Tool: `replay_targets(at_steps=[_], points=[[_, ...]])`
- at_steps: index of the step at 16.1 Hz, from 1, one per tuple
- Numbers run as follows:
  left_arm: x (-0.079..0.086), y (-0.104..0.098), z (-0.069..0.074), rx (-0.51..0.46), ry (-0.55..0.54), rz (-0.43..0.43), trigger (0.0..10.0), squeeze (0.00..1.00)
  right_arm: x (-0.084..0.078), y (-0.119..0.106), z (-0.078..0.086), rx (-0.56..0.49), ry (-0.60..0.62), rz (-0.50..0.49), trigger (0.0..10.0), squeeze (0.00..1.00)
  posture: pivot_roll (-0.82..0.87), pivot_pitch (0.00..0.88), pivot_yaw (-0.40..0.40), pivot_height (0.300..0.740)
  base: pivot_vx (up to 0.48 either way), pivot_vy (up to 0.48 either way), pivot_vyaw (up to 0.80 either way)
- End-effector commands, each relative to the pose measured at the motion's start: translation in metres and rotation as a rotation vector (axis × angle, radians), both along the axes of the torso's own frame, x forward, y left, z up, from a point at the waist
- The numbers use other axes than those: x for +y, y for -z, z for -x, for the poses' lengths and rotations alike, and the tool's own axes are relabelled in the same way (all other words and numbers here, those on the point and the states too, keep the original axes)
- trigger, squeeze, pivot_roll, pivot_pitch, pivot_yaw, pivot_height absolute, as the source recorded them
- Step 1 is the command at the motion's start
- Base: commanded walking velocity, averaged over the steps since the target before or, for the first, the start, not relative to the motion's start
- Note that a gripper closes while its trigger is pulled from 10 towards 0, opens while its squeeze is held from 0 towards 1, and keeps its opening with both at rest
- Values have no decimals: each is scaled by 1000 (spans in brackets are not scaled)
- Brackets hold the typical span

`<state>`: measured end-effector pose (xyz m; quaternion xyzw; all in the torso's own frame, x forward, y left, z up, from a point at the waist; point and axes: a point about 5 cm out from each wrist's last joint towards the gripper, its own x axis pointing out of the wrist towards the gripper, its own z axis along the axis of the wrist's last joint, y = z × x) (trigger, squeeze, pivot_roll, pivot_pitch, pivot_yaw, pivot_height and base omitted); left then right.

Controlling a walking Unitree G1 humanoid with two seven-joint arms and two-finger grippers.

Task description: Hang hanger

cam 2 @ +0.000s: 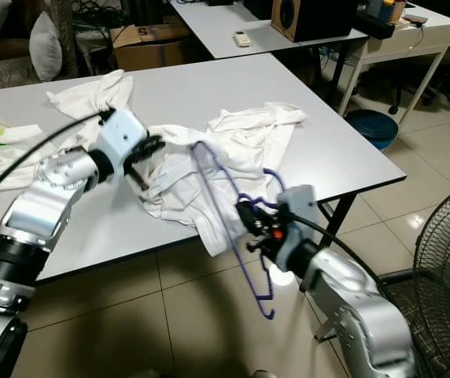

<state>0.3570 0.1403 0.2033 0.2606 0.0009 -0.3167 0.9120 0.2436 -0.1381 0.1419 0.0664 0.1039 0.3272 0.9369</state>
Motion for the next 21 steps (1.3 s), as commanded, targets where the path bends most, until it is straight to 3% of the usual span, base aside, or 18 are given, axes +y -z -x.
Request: replay_targets(at_steps=[1, 4, 5, 7, 8, 10, 12, 13, 15, 17, 21], points=[[-6, -22, 1, -63, 35, 28, 0, 0, 2, 3, -5, 24, -4, 22, 10000, 0, -151, 0, 28, 740, 0, 0, 0], [-16, -31, 6, -75, 114, 12, 0, 0, 11, 0, -22, 31, 12, 5, 10000, 0, -147, 0, 29, 740, 0, 0, 0], [-18, -32, 8, -76, 143, -32, 0, 0, 12, -2, -37, 57, 101, -27, 10000, 0, -142, 0, 31, 740, 0, 0, 0], [-18, -31, 8, -81, 148, -74, 0, 0, 12, -3, -46, 102, 163, -91, 10000, 0, -137, 0, 31, 740, 0, 0, 0], [-16, -29, 8, -82, 150, -118, 0, 0, 15, -6, -49, 113, 167, -170, 10000, 0, -134, 0, 32, 740, 0, 0, 0], [-14, -22, 10, -65, 170, -174, 0, 0, 24, -10, -54, 207, 171, -453, 10000, 0, -135, 0, 47, 740, 0, 0, 0], [-16, -19, 12, -42, 195, -177, 0, 0, 30, -10, -57, 244, 156, -549, 10000, 0, -134, 0, 55, 740, 0, 0, 0], [-16, -12, 15, 13, 228, -164, 0, 0, 39, -11, -62, 278, 141, -669, 10000, 0, -129, 0, 63, 740, 0, 0, 0], [-15, -8, 19, 71, 269, -140, 0, 0, 44, -15, -68, 258, 147, -736, 10000, 0, -119, 0, 71, 740, 0, 0, 0], [-5, -2, 24, 153, 310, -176, 0, 0, 46, -22, -84, 248, 224, -867, 10000, 0, -103, 0, 73, 740, 0, 0, 0], [12, 0, 28, 244, 328, -188, 0, 0, 48, -27, -102, 231, 337, -969, 10000, 0, -83, 0, 72, 740, 0, 0, 0]])
